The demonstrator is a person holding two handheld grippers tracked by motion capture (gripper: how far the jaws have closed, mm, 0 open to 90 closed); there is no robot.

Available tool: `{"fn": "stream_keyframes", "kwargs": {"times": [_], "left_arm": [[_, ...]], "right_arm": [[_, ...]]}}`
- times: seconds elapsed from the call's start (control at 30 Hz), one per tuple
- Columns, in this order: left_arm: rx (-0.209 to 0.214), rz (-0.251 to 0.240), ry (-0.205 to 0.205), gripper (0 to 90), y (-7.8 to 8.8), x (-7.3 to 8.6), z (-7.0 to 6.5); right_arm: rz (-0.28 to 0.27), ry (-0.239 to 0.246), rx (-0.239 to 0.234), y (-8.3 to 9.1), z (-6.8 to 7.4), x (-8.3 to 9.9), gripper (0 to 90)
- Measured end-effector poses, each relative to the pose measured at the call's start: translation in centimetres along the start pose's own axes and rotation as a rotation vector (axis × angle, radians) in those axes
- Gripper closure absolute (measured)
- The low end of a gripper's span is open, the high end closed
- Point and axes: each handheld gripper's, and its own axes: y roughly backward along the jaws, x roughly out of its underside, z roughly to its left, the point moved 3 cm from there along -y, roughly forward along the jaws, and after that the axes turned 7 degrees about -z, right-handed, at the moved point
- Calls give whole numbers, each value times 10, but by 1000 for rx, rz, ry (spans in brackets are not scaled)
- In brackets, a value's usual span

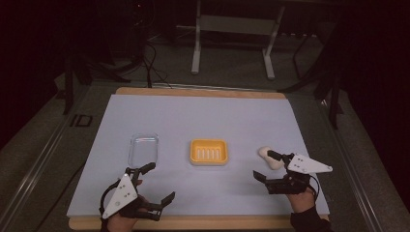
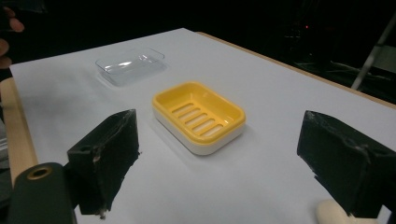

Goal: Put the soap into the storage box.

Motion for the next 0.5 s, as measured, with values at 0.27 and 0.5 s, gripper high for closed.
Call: {"fn": "stream_keyframes", "kwargs": {"times": [0.27,0.5], "left_arm": [[11,7,-7,8,2,0,-1],[16,15,-9,8,4,1,-1]], "right_arm": [[29,21,-27,-3,1,-3,126],[113,48,-103,-16,6,3,136]]}}
